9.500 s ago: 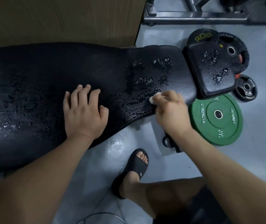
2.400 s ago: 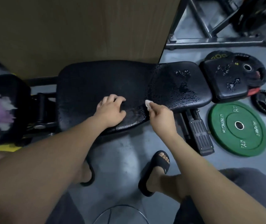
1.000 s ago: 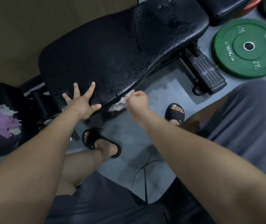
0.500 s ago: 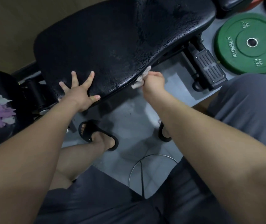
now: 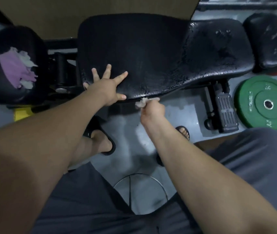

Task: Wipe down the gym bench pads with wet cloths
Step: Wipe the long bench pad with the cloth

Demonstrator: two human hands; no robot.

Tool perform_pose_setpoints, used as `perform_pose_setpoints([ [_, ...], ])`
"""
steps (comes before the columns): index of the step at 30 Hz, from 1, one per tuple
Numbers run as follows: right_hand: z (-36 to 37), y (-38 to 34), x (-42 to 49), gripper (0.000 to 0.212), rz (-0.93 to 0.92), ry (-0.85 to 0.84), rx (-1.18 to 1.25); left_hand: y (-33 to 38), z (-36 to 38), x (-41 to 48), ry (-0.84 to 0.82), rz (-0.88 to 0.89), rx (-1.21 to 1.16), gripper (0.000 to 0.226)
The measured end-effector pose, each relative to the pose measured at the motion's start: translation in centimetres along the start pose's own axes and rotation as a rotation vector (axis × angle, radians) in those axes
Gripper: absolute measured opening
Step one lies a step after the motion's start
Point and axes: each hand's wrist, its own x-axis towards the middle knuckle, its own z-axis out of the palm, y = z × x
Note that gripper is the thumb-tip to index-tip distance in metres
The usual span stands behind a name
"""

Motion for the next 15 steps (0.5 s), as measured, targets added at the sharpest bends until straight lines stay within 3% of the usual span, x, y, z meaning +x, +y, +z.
perform_pose_setpoints([
  [3, 2.5, 1.7, -2.8, 0.020, 0.170, -0.136, 0.159, -1.7, 1.0, -0.9, 0.118, 0.047, -0.114, 0.080],
  [7, 2.4, 1.6, -3.1, 0.017, 0.224, -0.141, -0.008, -3.4, 4.4, -4.0, 0.553, 0.016, -0.384, 0.026],
  [9, 2.1, 0.9, -3.2, 0.019, 0.242, -0.140, -0.100, -2.4, 5.8, -4.8, 0.497, -0.124, -0.516, 0.021],
  [11, 1.7, 0.3, -3.2, 0.022, 0.234, -0.155, -0.182, -0.4, 6.5, -4.7, 0.351, -0.219, -0.701, 0.034],
  [15, 1.3, 0.2, -2.6, 0.022, 0.230, -0.194, -0.294, 2.9, 7.5, -4.3, 0.437, -0.356, -0.972, 0.049],
])
